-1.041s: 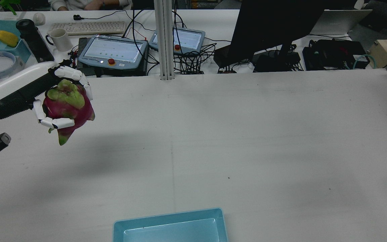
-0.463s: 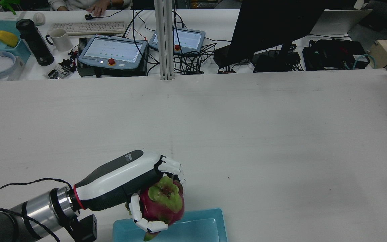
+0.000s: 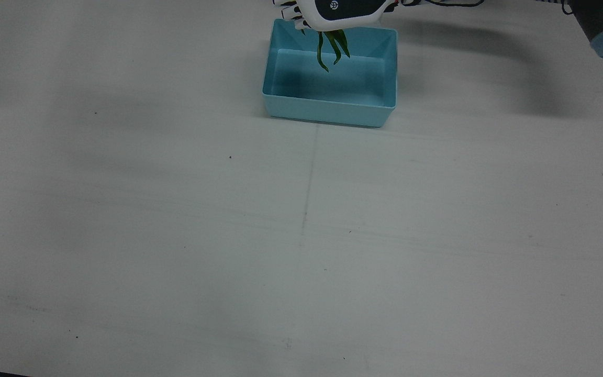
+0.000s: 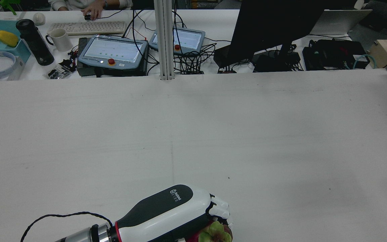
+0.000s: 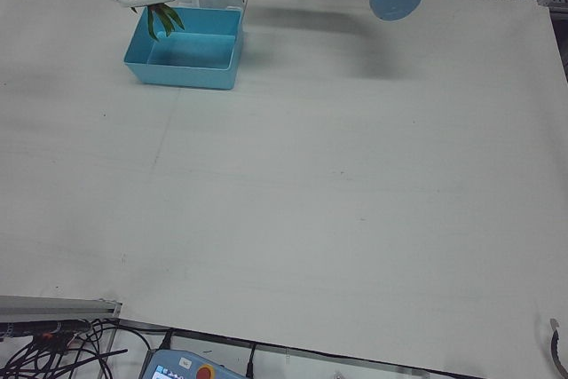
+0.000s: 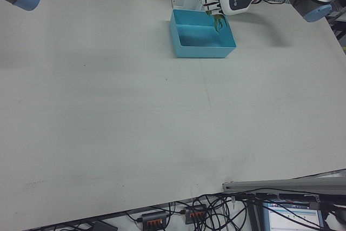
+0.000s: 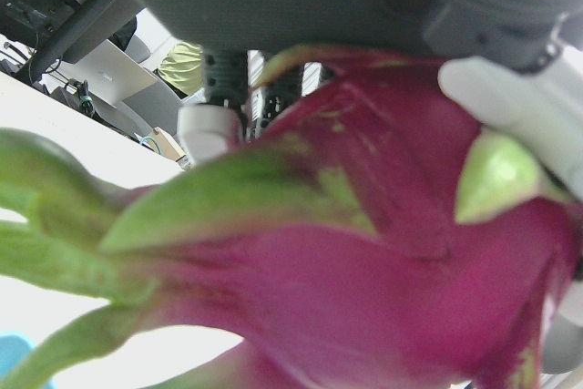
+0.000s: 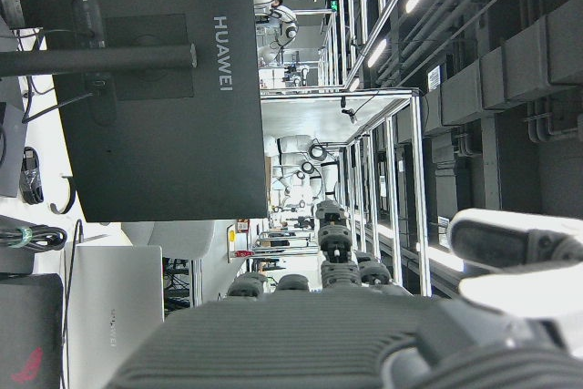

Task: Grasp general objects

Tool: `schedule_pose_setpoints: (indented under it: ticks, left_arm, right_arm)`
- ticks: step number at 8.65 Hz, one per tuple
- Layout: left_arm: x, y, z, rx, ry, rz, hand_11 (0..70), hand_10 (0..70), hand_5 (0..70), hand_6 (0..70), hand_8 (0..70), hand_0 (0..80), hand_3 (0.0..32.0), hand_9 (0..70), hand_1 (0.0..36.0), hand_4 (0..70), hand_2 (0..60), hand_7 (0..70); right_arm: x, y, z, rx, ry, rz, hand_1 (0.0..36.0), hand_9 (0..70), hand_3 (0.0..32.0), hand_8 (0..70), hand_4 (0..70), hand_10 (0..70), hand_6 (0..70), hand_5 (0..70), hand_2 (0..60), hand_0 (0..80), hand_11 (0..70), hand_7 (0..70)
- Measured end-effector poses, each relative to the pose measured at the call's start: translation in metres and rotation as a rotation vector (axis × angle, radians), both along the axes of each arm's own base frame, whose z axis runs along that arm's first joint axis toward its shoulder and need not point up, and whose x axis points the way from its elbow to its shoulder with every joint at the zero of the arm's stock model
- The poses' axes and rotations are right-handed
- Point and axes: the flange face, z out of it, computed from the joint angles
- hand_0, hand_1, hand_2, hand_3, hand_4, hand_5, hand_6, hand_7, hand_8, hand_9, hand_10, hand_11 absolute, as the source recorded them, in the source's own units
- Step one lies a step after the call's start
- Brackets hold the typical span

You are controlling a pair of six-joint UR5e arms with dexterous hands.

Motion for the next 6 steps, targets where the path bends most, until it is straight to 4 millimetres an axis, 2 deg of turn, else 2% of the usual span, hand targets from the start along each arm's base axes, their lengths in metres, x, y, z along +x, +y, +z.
schedule_pose_setpoints:
  ticks: [2, 3, 4, 5, 6]
  left_arm:
    - [0.0057, 0.0036, -0.0007, -0.001, -0.012, -0.002, 70.0, 70.0, 70.0, 69.8, 70.0, 56.0, 0.0, 70.0, 25.9, 38.2, 60.0, 70.0]
    - [0.0083, 0.0035, 0.0000, -0.002, -0.018, -0.002, 70.0, 70.0, 70.0, 56.1, 57.0, 58.4, 0.0, 70.0, 22.0, 36.8, 43.6, 65.8]
    - [0.0109, 0.0031, 0.0009, -0.002, -0.022, -0.003, 70.0, 52.8, 28.7, 34.2, 36.1, 58.6, 0.0, 44.8, 20.0, 31.7, 19.2, 42.3]
    - [0.0126, 0.0034, 0.0023, -0.002, -0.026, -0.002, 63.1, 43.8, 24.9, 30.6, 32.0, 58.7, 0.0, 40.4, 19.3, 28.6, 13.6, 39.7]
    - [0.0129, 0.0036, 0.0039, -0.001, -0.029, 0.000, 60.7, 42.2, 23.2, 31.2, 32.2, 58.6, 0.0, 41.0, 19.0, 29.8, 13.1, 41.6]
  right_arm:
    - [0.0001, 0.0000, 0.0000, 0.000, 0.000, 0.000, 0.0, 0.0, 0.0, 0.0, 0.0, 0.0, 0.0, 0.0, 0.0, 0.0, 0.0, 0.0]
    - [0.0000, 0.0000, 0.0000, 0.000, 0.000, 0.000, 0.0, 0.0, 0.0, 0.0, 0.0, 0.0, 0.0, 0.0, 0.0, 0.0, 0.0, 0.0]
    - [0.0000, 0.0000, 0.0000, 0.000, -0.001, 0.000, 0.0, 0.0, 0.0, 0.0, 0.0, 0.0, 0.0, 0.0, 0.0, 0.0, 0.0, 0.0]
    - [-0.0001, 0.0000, 0.0000, 0.000, -0.001, 0.000, 0.0, 0.0, 0.0, 0.0, 0.0, 0.0, 0.0, 0.0, 0.0, 0.0, 0.0, 0.0]
    - [-0.0001, 0.0000, 0.0000, 0.000, -0.001, 0.000, 0.0, 0.0, 0.0, 0.0, 0.0, 0.0, 0.0, 0.0, 0.0, 0.0, 0.0, 0.0]
